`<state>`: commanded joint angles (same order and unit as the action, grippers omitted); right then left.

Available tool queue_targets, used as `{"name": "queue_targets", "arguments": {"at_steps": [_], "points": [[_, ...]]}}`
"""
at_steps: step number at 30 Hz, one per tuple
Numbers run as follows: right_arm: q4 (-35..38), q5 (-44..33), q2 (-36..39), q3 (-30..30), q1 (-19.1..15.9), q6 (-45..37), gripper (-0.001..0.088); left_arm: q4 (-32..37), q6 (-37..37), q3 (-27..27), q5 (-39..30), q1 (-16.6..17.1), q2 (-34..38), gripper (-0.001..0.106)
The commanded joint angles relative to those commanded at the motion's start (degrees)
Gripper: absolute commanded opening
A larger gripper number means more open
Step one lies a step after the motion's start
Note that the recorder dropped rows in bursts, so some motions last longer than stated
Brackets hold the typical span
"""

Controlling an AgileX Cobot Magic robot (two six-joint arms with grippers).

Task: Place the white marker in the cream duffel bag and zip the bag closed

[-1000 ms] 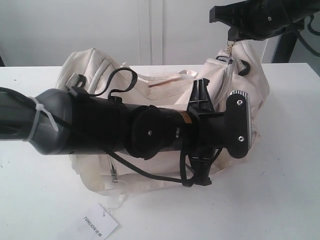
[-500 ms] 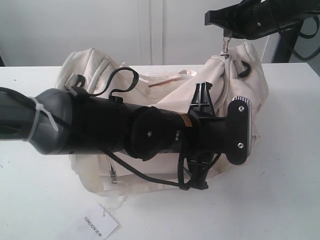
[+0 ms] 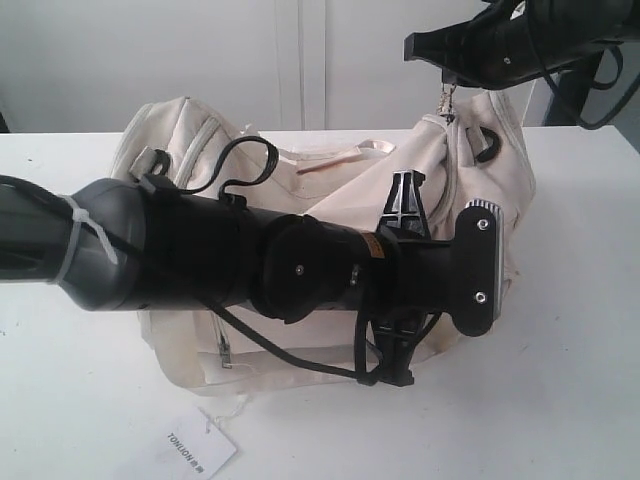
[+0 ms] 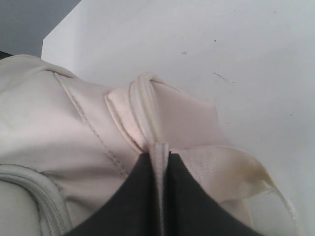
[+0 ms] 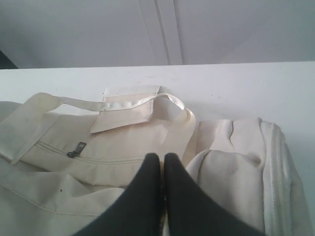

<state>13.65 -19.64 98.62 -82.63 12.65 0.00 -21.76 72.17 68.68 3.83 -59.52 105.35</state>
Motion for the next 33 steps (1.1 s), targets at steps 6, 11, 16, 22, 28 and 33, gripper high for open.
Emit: {"name": "queue_targets", "arguments": {"at_steps": [6, 11, 16, 22, 28, 33], "points": [[4.6, -7.7, 0.0, 0.0, 0.0, 0.0, 0.0000, 0.0, -0.2, 0.0, 0.0, 0.0, 0.0, 0.000], [5.3, -10.4, 0.0, 0.0, 0.0, 0.0, 0.0000, 0.0, -0.2, 0.0, 0.0, 0.0, 0.0, 0.000], [9.0, -12.2, 0.0, 0.0, 0.0, 0.0, 0.0000, 0.0, -0.2, 0.0, 0.0, 0.0, 0.0, 0.000], [10.8, -11.6, -0.6, 0.0, 0.0, -4.0, 0.0000, 0.0, -0.2, 0.0, 0.0, 0.0, 0.0, 0.000], [16.6, -13.8, -0.6, 0.0, 0.0, -19.6, 0.0000, 0.0, -0.2, 0.0, 0.0, 0.0, 0.0, 0.000], [16.7, -17.2, 0.2, 0.0, 0.0, -20.5, 0.0000, 0.0, -0.2, 0.0, 0.0, 0.0, 0.0, 0.000]]}}
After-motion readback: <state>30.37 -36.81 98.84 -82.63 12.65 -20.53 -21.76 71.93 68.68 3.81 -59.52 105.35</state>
